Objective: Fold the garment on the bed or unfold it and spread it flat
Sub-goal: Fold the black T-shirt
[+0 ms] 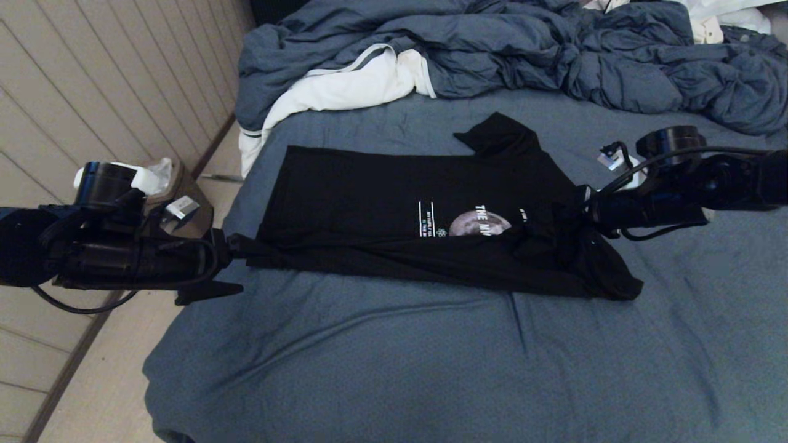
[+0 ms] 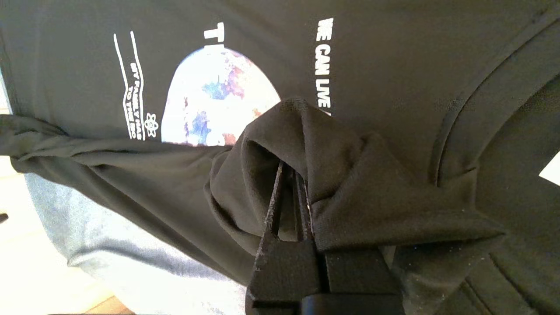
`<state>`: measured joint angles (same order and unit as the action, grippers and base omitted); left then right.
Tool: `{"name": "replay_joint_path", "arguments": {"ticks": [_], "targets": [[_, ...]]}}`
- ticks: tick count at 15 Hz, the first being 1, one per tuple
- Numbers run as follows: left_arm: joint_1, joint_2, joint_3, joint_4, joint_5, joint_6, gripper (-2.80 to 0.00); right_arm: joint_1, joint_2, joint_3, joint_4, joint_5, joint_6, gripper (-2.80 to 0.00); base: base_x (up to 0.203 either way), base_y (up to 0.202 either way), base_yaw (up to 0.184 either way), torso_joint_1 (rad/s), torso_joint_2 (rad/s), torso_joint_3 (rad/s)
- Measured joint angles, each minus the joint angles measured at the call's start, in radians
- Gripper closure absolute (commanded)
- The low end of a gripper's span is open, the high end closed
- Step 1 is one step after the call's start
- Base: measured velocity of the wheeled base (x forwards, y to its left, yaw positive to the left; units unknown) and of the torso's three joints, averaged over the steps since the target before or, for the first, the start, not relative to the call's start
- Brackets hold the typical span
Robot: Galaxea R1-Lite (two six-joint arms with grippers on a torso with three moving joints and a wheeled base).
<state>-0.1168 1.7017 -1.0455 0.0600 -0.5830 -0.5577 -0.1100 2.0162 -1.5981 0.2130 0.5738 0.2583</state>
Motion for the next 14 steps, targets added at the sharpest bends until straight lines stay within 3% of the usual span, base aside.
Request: {"name": "replay_joint_path", "arguments": {"ticks": [1, 2, 9, 14], "targets": [[-0.002, -0.005, 0.006, 0.0, 0.0, 0.0, -2.8, 0.0, 0.001, 0.0, -0.001, 0.001, 0.0, 0.0, 0.0, 0.0, 0.0, 0.0, 0.0, 0.0], [-0.005, -0.009, 0.01, 0.0, 0.0, 0.0, -2.8, 0.0, 0.001, 0.004, -0.002, 0.001, 0.0, -2.8, 0.0, 0.0, 0.0, 0.0, 0.0, 0.0], [-0.007, -0.015, 0.021, 0.0, 0.001, 0.0, -2.8, -0.001, -0.003, 0.005, -0.001, 0.008, -0.021, -2.8, 0.0, 0.0, 0.0, 0.0, 0.0, 0.0], [-0.007, -0.014, 0.03, 0.0, 0.002, 0.0, -2.8, -0.005, 0.002, -0.052, -0.008, 0.001, 0.052, -2.8, 0.0, 0.0, 0.0, 0.0, 0.0, 0.0]]}}
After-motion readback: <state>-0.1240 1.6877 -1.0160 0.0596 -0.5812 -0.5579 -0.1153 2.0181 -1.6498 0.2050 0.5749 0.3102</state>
